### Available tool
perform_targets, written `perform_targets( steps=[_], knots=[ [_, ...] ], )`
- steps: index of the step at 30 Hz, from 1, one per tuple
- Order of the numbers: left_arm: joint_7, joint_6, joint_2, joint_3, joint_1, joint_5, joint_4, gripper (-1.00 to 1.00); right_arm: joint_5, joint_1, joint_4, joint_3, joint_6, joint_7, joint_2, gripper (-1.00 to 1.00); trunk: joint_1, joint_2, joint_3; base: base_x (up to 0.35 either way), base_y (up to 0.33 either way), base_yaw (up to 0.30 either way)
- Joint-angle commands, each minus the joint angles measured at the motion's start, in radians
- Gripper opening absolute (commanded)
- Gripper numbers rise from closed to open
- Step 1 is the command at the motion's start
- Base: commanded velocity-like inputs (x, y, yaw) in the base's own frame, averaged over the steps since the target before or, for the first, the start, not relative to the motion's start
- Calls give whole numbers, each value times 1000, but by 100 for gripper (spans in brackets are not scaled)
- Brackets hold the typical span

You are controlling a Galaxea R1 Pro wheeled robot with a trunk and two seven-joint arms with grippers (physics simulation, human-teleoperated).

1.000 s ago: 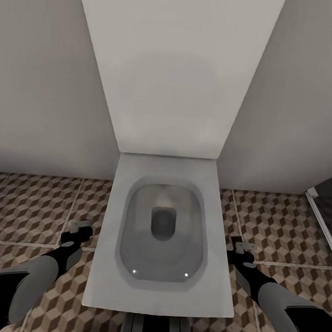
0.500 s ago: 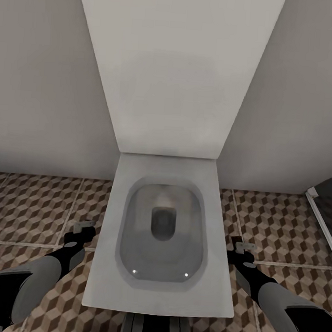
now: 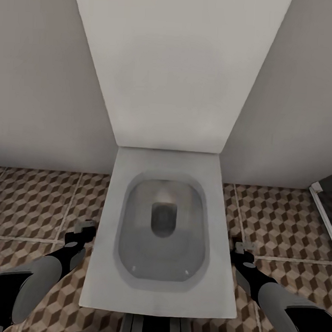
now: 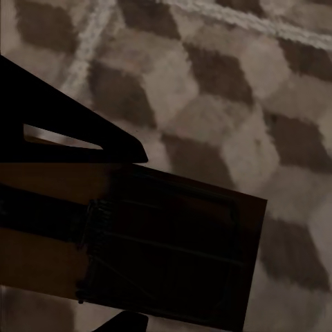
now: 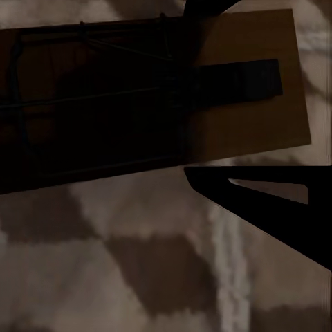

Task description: Take the four mousetraps from the cabinet in the bathroom and place them on the bathroom floor. Make sure all four end up on the same floor surface, and ensure that at least two of them are either under or directly next to the same bathroom sink.

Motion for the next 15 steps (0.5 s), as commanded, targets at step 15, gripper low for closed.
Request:
perform_targets(
  steps=[15],
  knots=[
    [-2, -11, 3, 6, -1, 5, 1, -100, -12, 0, 1, 9, -12, -2, 0, -100, 2, -1, -16, 0, 0, 0]
  ],
)
